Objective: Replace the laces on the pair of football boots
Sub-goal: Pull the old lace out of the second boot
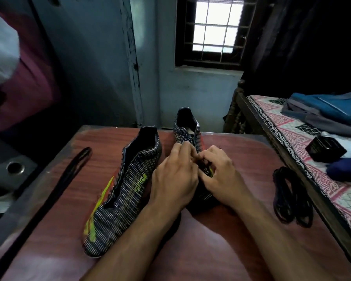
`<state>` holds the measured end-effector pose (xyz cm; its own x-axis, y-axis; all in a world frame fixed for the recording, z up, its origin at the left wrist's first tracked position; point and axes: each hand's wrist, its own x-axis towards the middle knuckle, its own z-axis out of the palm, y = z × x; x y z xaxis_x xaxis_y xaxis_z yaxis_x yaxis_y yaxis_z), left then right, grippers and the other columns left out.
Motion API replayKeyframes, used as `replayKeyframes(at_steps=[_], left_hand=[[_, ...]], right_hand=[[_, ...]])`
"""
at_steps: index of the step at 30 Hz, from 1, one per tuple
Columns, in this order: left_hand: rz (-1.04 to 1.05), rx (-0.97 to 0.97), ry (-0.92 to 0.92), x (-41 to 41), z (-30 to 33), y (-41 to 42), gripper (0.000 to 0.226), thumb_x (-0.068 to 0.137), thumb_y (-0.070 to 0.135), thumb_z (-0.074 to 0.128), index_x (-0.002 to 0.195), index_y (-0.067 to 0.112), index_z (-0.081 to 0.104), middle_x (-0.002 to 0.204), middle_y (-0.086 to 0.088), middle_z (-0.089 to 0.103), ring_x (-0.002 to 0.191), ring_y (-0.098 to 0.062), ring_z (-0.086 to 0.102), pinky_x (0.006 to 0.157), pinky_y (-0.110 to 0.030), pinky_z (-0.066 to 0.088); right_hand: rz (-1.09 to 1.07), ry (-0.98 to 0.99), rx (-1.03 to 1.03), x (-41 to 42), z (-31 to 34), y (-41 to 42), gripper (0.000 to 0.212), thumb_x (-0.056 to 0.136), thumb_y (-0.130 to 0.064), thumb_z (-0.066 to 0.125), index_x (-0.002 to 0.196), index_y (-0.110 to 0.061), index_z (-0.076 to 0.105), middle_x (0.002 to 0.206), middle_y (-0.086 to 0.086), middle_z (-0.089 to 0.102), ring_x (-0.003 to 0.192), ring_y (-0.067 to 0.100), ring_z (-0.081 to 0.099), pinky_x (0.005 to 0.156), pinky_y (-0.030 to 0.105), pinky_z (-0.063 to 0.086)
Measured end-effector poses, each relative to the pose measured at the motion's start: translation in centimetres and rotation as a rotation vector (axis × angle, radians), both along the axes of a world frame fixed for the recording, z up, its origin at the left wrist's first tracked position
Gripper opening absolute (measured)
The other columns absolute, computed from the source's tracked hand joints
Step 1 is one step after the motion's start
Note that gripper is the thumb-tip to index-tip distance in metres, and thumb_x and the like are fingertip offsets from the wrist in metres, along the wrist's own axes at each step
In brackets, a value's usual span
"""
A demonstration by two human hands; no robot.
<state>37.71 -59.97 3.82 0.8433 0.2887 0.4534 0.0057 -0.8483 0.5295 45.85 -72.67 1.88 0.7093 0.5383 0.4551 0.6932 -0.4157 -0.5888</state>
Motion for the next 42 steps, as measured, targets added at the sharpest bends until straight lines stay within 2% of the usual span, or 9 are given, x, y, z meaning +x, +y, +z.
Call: replayKeyframes(at_steps=[3, 8, 17, 23, 25, 29, 31, 35, 42], left_hand=[[0.014, 0.017, 0.025, 0.2, -0.3, 0.2, 0.021, 0.092, 0.019, 0.054, 0.109, 0.031, 0.049, 0.110, 0.010, 0.053, 0.091, -0.022, 0.062, 0.069, -0.037, 0.046], [0.025, 0.046, 0.049, 0.5, -0.6, 0.4, 0.019, 0.095, 0.027, 0.056, 0.114, 0.027, 0.057, 0.116, 0.008, 0.054, 0.096, -0.022, 0.064, 0.074, -0.040, 0.052], [-0.009, -0.029, 0.021, 0.7, -0.6, 0.4, 0.014, 0.105, 0.033, 0.048, 0.116, 0.024, 0.052, 0.121, 0.009, 0.048, 0.099, -0.023, 0.062, 0.074, -0.038, 0.045], [-0.038, -0.080, -0.053, -0.1, -0.2, -0.3, 0.004, 0.100, 0.034, 0.039, 0.103, 0.032, 0.039, 0.111, 0.013, 0.039, 0.082, -0.013, 0.050, 0.069, -0.032, 0.035], [-0.046, -0.092, -0.043, -0.1, -0.2, -0.3, 0.009, 0.094, 0.034, 0.043, 0.102, 0.033, 0.039, 0.110, 0.015, 0.041, 0.082, -0.007, 0.045, 0.069, -0.033, 0.036], [-0.024, -0.045, 0.002, 0.3, -0.9, 0.2, 0.033, 0.086, 0.023, 0.057, 0.117, 0.033, 0.049, 0.118, 0.013, 0.050, 0.098, -0.016, 0.058, 0.074, -0.039, 0.051], [-0.032, 0.001, 0.017, 0.5, -1.2, 0.5, 0.027, 0.088, 0.030, 0.054, 0.115, 0.033, 0.053, 0.115, 0.013, 0.053, 0.100, -0.018, 0.059, 0.076, -0.040, 0.053], [-0.022, 0.002, -0.003, 1.0, -1.4, 0.8, 0.020, 0.093, 0.045, 0.052, 0.108, 0.033, 0.059, 0.109, 0.014, 0.057, 0.096, -0.015, 0.061, 0.071, -0.038, 0.054], [-0.013, 0.027, 0.010, 1.1, -1.6, 0.9, 0.012, 0.101, 0.037, 0.051, 0.109, 0.029, 0.053, 0.111, 0.011, 0.053, 0.096, -0.020, 0.060, 0.071, -0.040, 0.051]], right_hand=[[0.000, -0.056, 0.038, -0.1, -0.2, 0.3, 0.005, 0.091, -0.023, 0.069, 0.095, -0.021, 0.067, 0.090, -0.013, 0.051, 0.090, 0.012, 0.053, 0.079, 0.028, 0.045], [-0.002, -0.120, 0.213, -0.6, 0.5, 0.4, 0.005, 0.100, -0.010, 0.060, 0.098, -0.014, 0.062, 0.095, -0.004, 0.055, 0.087, 0.007, 0.054, 0.078, 0.011, 0.039], [0.000, 0.019, 0.217, 0.4, 0.1, 0.1, 0.007, 0.095, -0.027, 0.061, 0.095, -0.021, 0.063, 0.093, -0.010, 0.060, 0.089, 0.012, 0.058, 0.079, 0.022, 0.045], [0.013, -0.010, 0.052, 0.5, -0.3, 0.1, 0.010, 0.091, -0.033, 0.066, 0.098, -0.026, 0.066, 0.096, -0.013, 0.052, 0.097, 0.015, 0.053, 0.083, 0.028, 0.046], [0.019, -0.039, 0.067, 0.5, -0.3, 0.1, 0.005, 0.091, -0.028, 0.065, 0.094, -0.024, 0.063, 0.094, -0.012, 0.051, 0.094, 0.015, 0.053, 0.081, 0.026, 0.043], [-0.016, -0.084, 0.166, 0.2, -0.1, 0.3, 0.014, 0.092, -0.008, 0.068, 0.090, -0.018, 0.059, 0.092, -0.009, 0.051, 0.086, 0.005, 0.052, 0.077, 0.015, 0.039], [-0.016, -0.103, 0.185, 0.0, 0.0, 0.4, 0.004, 0.093, -0.013, 0.066, 0.093, -0.016, 0.063, 0.093, -0.009, 0.053, 0.088, 0.007, 0.055, 0.080, 0.023, 0.045], [-0.024, -0.185, 0.243, -0.3, 0.6, 0.3, 0.008, 0.091, -0.024, 0.064, 0.099, -0.021, 0.066, 0.098, -0.012, 0.058, 0.095, 0.015, 0.059, 0.084, 0.049, 0.051], [-0.041, -0.160, 0.264, -0.2, 1.2, 0.0, 0.017, 0.085, -0.024, 0.074, 0.102, -0.021, 0.071, 0.100, -0.014, 0.059, 0.100, 0.007, 0.057, 0.088, 0.044, 0.051]])
